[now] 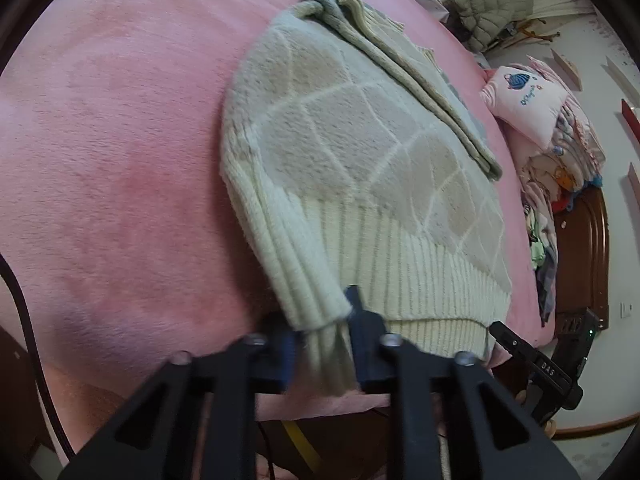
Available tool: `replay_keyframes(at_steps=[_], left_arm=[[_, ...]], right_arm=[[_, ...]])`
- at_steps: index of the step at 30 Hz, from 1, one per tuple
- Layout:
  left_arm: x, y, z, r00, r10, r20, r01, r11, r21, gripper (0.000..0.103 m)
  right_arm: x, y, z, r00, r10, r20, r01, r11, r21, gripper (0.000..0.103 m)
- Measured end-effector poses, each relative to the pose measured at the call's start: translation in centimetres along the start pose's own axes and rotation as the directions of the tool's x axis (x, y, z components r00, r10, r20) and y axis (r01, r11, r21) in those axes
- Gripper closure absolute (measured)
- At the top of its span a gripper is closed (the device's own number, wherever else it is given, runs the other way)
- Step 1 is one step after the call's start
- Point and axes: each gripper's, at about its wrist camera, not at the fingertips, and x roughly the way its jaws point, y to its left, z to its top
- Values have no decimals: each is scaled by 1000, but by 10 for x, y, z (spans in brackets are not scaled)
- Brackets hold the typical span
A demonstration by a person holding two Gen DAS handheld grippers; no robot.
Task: Fold small clothes
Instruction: 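Grasp the ribbed hem with both tools, then lift the hem with both tools and fold it toward the collar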
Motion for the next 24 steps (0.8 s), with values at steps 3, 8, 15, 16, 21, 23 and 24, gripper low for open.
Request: replay_keyframes(at_steps=[3,8,15,16,21,23,24], left_arm=[[3,-5,-1,1000,19,4,-19,1000,24,93],[-3,-11,0,999,30,19,-31,999,41,94],[-25,-25,11,997,-10,74,6,998,55,95],[-27,-27,13,997,-14,80,9,998,57,95],[-23,-32,22,998,-11,56,7,998,58,95],[-16,-25,21,1000,-7,27,6,999,41,94],[-13,-21,20,1000,-4,13,4,1000,26,93]], right_arm=[[0,-5,1,1000,30,-3,-30,999,26,57],[2,-7,5,997,79,-9,-78,996,49,89],[-20,12,13,997,48,59,-46,998,-38,91],[-24,13,16,996,54,71,-52,998,-40,91],[-36,18,27,993,56,107,-49,996,-70,92],[-33,16,27,994,51,94,-44,996,-74,92],[-29,15,26,995,47,83,-41,997,-71,92]])
